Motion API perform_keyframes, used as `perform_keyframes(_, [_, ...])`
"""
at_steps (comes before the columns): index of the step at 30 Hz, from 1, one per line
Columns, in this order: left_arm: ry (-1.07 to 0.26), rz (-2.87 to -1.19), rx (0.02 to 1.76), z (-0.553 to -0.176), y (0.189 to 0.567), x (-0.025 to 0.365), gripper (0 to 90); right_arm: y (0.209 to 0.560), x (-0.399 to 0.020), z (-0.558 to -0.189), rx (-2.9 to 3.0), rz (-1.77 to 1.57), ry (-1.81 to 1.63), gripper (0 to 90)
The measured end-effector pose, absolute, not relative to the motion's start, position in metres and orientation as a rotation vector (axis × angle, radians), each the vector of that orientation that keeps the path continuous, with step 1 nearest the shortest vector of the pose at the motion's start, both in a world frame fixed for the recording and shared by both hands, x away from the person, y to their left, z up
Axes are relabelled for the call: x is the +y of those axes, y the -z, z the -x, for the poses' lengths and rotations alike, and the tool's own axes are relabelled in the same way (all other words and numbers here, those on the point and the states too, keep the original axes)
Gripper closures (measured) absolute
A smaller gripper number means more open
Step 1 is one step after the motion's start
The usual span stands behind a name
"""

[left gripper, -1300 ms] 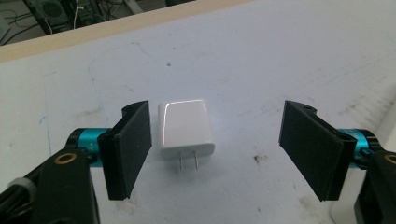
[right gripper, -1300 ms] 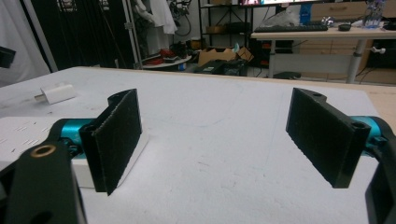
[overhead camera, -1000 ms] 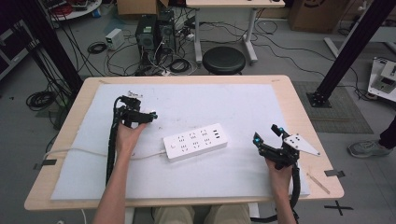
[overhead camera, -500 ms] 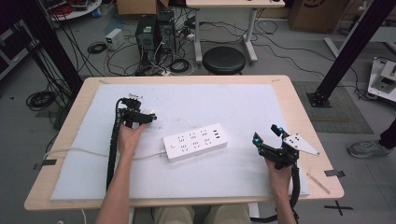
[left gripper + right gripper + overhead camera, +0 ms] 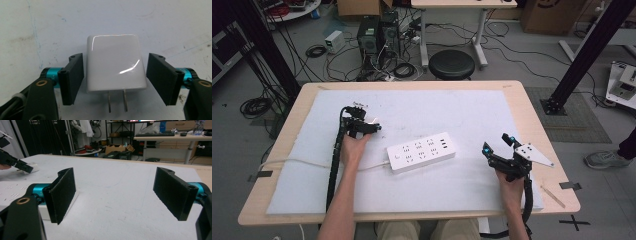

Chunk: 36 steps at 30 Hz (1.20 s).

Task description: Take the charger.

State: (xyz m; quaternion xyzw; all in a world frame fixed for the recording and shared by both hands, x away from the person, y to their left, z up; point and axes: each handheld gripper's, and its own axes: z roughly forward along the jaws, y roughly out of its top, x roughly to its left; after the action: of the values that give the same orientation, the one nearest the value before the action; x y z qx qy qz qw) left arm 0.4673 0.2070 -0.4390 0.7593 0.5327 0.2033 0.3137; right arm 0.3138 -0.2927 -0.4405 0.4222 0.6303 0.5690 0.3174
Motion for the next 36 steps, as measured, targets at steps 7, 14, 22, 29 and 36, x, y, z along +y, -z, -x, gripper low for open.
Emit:
perform_keyframes(7, [-0.534, -2.013, 1.412, -0.4678, 0.4411, 0.2056, 32.5, 0.4404, -0.2921, -0.3135, 1.663, -1.114, -1.499, 18.5])
perform_keyframes(14, [-0.549, -2.022, 1.41, -0.4675, 0.4407, 0.205, 35.2, 0.4403, -0.2919, -0.3134, 1.662, -1.113, -1.497, 18.5])
perform_keyframes(22, [-0.554, -2.015, 1.413, -0.4671, 0.4404, 0.2061, 42.2, 0.4403, -0.2918, -0.3135, 1.662, -1.108, -1.497, 18.5])
perform_keyframes(29, [-0.558, -2.018, 1.414, -0.467, 0.4402, 0.2057, 42.5, 0.4403, -0.2917, -0.3135, 1.663, -1.107, -1.496, 18.5])
perform_keyframes(36, [-0.563, -2.037, 1.391, -0.4643, 0.4361, 0.203, 42.6, 0.4403, -0.2911, -0.3141, 1.671, -1.101, -1.491, 18.5])
